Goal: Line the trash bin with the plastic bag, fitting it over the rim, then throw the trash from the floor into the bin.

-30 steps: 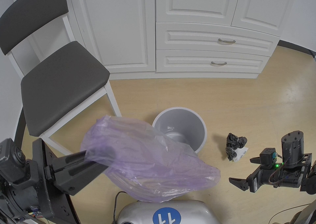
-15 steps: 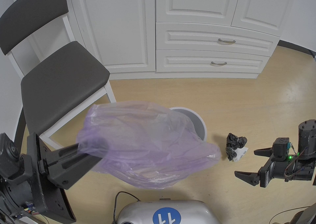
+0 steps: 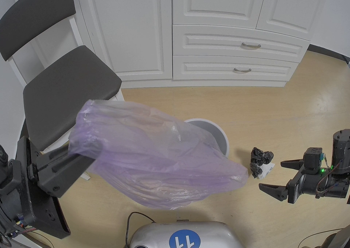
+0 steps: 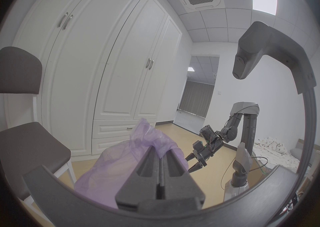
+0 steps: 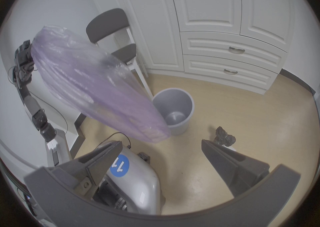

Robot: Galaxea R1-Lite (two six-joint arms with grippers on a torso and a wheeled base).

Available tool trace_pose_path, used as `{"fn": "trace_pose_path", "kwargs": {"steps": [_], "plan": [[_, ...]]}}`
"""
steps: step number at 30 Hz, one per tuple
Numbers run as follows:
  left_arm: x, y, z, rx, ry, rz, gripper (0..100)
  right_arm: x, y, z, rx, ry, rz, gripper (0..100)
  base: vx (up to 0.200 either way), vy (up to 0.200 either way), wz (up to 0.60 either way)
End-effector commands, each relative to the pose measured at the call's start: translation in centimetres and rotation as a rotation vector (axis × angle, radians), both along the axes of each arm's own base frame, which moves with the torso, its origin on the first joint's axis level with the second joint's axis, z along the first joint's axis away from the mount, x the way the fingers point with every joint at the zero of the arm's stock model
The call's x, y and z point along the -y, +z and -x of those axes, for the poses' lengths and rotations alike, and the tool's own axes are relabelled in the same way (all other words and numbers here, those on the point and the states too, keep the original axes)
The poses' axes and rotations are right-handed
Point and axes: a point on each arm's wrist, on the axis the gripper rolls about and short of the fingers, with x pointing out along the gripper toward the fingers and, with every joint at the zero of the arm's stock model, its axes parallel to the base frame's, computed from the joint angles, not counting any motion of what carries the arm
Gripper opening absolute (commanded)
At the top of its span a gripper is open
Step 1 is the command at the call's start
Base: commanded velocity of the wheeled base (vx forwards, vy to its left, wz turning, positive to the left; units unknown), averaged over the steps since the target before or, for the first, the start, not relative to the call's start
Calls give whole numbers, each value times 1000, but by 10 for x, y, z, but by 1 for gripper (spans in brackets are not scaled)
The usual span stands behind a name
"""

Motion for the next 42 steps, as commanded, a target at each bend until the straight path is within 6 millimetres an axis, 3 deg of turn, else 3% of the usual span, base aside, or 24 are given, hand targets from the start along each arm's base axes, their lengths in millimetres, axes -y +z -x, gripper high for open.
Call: {"fn": "trace_pose_path", "kwargs": {"steps": [1,10,21,27,37,42], "plan": [[-3,4,1,12,7,17,0,-3,2,-2,13,-2,-29,100,0,0,0],[-5,7,1,21,18,30,0,-15,-1,-10,34,-30,-68,100,0,0,0],[-7,9,-7,20,71,30,0,-24,3,-2,70,-38,-65,100,0,0,0],[-14,16,-9,44,115,58,0,-39,6,0,108,-63,-112,100,0,0,0],[-20,24,-4,74,120,93,0,-43,8,-2,118,-73,-141,100,0,0,0],[-21,25,-6,78,139,94,0,-57,9,-4,163,-101,-196,100,0,0,0]]}}
